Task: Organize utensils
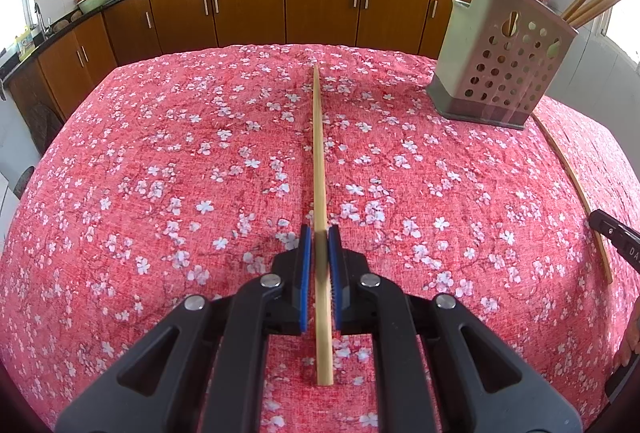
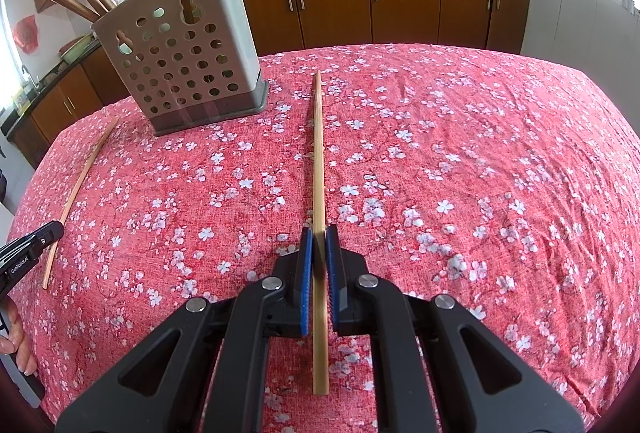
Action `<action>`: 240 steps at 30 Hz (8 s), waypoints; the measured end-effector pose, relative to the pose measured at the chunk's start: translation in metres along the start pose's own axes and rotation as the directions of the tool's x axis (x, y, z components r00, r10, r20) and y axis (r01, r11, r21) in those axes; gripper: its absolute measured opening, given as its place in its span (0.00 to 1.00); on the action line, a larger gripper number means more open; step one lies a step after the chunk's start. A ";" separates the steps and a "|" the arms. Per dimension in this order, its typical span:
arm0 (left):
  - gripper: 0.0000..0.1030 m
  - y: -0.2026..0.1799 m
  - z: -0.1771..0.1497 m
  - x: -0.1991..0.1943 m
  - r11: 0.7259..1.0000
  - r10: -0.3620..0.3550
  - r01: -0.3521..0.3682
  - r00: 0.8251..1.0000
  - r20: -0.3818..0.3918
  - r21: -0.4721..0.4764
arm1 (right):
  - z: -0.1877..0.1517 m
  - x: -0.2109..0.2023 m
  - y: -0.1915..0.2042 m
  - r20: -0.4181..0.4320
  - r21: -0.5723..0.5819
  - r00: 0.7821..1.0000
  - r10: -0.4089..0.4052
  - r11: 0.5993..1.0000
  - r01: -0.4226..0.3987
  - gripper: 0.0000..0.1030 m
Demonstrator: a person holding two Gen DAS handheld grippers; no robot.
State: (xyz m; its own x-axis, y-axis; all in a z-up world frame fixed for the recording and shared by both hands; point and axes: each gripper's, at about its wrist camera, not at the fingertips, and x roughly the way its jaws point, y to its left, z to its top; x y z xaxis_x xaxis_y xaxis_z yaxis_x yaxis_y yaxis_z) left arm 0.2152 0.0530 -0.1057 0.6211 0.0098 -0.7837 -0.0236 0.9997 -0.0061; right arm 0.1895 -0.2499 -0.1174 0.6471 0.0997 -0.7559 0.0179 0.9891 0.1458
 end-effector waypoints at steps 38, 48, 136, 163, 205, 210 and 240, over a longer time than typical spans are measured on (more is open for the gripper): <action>0.08 -0.002 0.053 -0.139 0.993 -0.103 0.116 0.929 0.356 -0.017 | 0.053 -0.107 -0.009 0.308 0.015 0.950 0.047 0.998 -0.055 0.07; 0.08 -0.014 0.073 -0.166 0.984 -0.165 0.178 0.894 0.416 0.008 | 0.081 -0.149 0.001 0.414 -0.018 0.903 0.110 0.993 -0.113 0.07; 0.96 -0.036 -0.083 -0.205 0.997 0.010 -0.046 0.857 0.515 0.058 | -0.058 -0.189 0.039 0.484 -0.115 0.875 0.002 0.991 0.061 0.98; 0.96 -0.035 -0.086 -0.193 0.999 -0.011 -0.009 0.881 0.474 0.040 | -0.066 -0.179 0.036 0.439 -0.093 0.898 -0.008 0.994 0.055 0.98; 0.96 -0.036 -0.086 -0.189 0.999 -0.021 -0.002 0.884 0.467 0.048 | -0.065 -0.178 0.036 0.431 -0.085 0.902 -0.005 0.995 0.046 0.98; 0.96 -0.035 -0.086 -0.188 0.999 -0.020 -0.002 0.885 0.466 0.047 | -0.064 -0.177 0.035 0.430 -0.084 0.903 -0.005 0.995 0.045 0.98; 0.96 -0.035 -0.085 -0.186 0.999 -0.014 -0.006 0.887 0.462 0.041 | -0.064 -0.176 0.034 0.428 -0.081 0.904 -0.003 0.996 0.042 0.98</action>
State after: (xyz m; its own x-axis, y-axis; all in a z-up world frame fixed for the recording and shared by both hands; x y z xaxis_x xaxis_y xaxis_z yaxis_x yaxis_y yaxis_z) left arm 0.0337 0.0147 -0.0128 0.9129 0.0054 -0.4081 0.0049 0.9997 0.0242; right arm 0.0270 -0.2269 -0.0200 0.9108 0.0410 -0.4107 -0.0171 0.9979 0.0618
